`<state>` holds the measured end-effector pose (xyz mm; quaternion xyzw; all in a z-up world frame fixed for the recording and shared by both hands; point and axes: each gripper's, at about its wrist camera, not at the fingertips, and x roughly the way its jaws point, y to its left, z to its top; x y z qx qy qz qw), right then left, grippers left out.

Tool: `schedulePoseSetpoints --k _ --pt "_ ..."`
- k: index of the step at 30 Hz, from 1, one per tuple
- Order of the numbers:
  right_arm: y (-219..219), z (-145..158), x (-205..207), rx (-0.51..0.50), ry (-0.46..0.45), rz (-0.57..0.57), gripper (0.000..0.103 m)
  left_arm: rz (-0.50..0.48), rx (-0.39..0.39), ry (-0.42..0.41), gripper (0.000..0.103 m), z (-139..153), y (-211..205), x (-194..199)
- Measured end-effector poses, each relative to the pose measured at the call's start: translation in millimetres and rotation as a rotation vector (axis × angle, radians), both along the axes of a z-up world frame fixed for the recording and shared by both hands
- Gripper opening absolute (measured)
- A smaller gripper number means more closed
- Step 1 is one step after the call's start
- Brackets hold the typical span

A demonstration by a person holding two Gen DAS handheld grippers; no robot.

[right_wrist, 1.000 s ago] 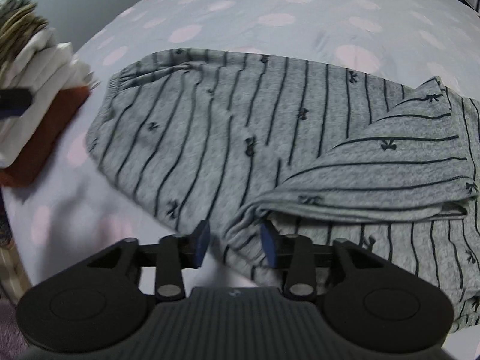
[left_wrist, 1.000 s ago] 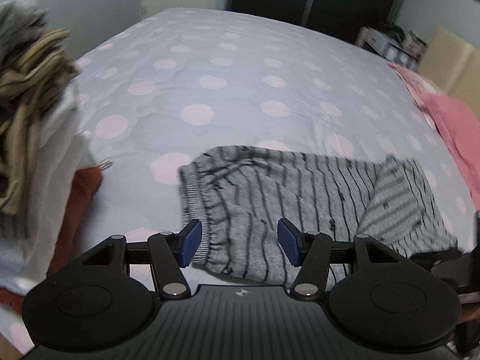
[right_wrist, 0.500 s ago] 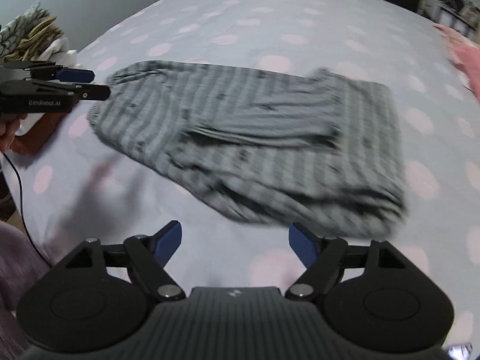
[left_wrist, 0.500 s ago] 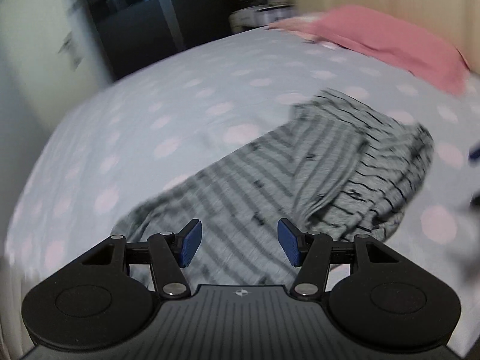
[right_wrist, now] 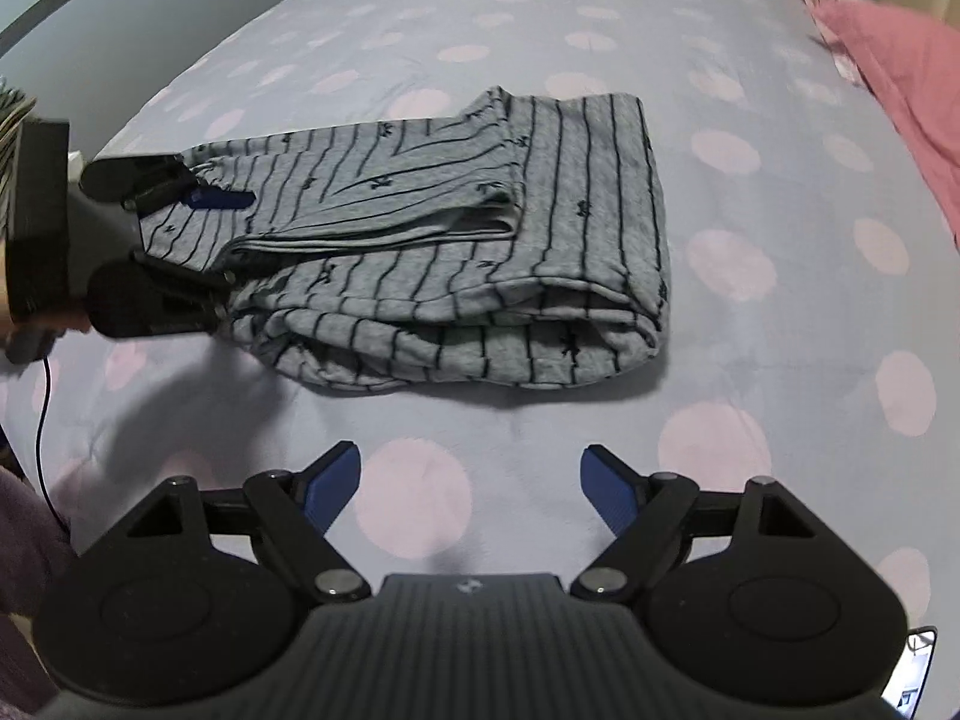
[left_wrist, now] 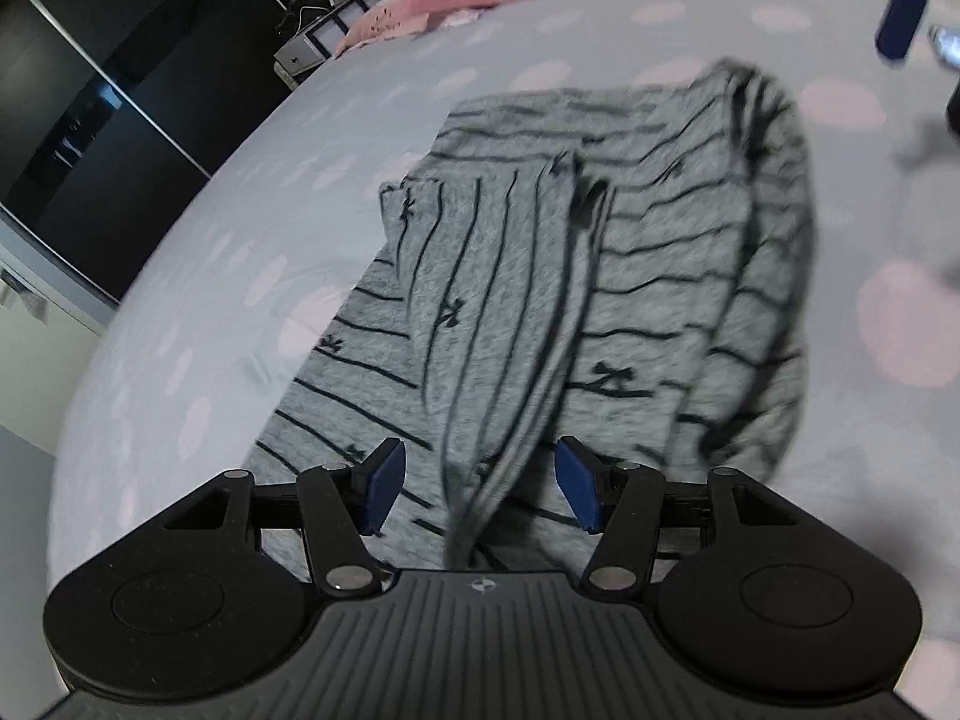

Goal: Fold clothes

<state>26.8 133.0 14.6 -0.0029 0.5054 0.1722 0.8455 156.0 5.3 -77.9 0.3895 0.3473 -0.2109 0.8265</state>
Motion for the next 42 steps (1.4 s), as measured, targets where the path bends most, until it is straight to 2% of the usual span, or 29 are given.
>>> schedulePoseSetpoints --k 4,7,8,11,13,14,17,22,23,26,27,32,35,42 --pt "5 -6 19 -0.092 -0.017 0.078 0.083 0.032 0.000 -0.004 0.053 -7 -3 13" --pt "8 -17 29 -0.199 -0.019 0.130 0.083 0.029 0.013 -0.031 0.047 -14 -11 17" --pt "8 -20 32 -0.218 -0.009 0.134 0.083 0.030 0.022 -0.040 0.042 -16 -16 19" --pt "3 -26 38 -0.192 0.032 0.108 0.083 0.065 0.013 -0.055 0.025 -20 -27 28" --pt "4 -27 39 -0.169 0.051 0.108 0.083 0.102 -0.025 -0.065 0.013 -19 -32 33" --pt "6 -27 38 -0.180 0.048 0.119 0.083 0.125 -0.069 -0.052 0.009 -16 -32 37" --pt "15 -22 34 -0.220 0.020 0.145 0.083 0.215 -0.228 0.018 0.007 -1 -21 50" --pt "22 -13 32 -0.229 -0.017 0.146 0.083 0.440 -0.572 0.166 0.006 36 34 79" --pt "23 -12 33 -0.227 -0.017 0.143 0.083 0.504 -0.669 0.204 0.006 44 52 85" --pt "28 -10 36 -0.232 -0.023 0.141 0.083 0.638 -0.883 0.265 0.006 61 97 95" --pt "30 -9 37 -0.236 -0.027 0.143 0.083 0.652 -0.914 0.267 0.006 66 107 96" --pt "41 -5 42 -0.248 -0.046 0.158 0.083 0.717 -0.981 0.240 0.006 93 151 87" --pt "50 -2 44 -0.257 -0.063 0.175 0.083 0.737 -0.977 0.203 0.006 106 178 72" --pt "72 -7 46 -0.291 -0.070 0.228 0.083 0.858 -0.978 0.156 0.006 106 244 50"
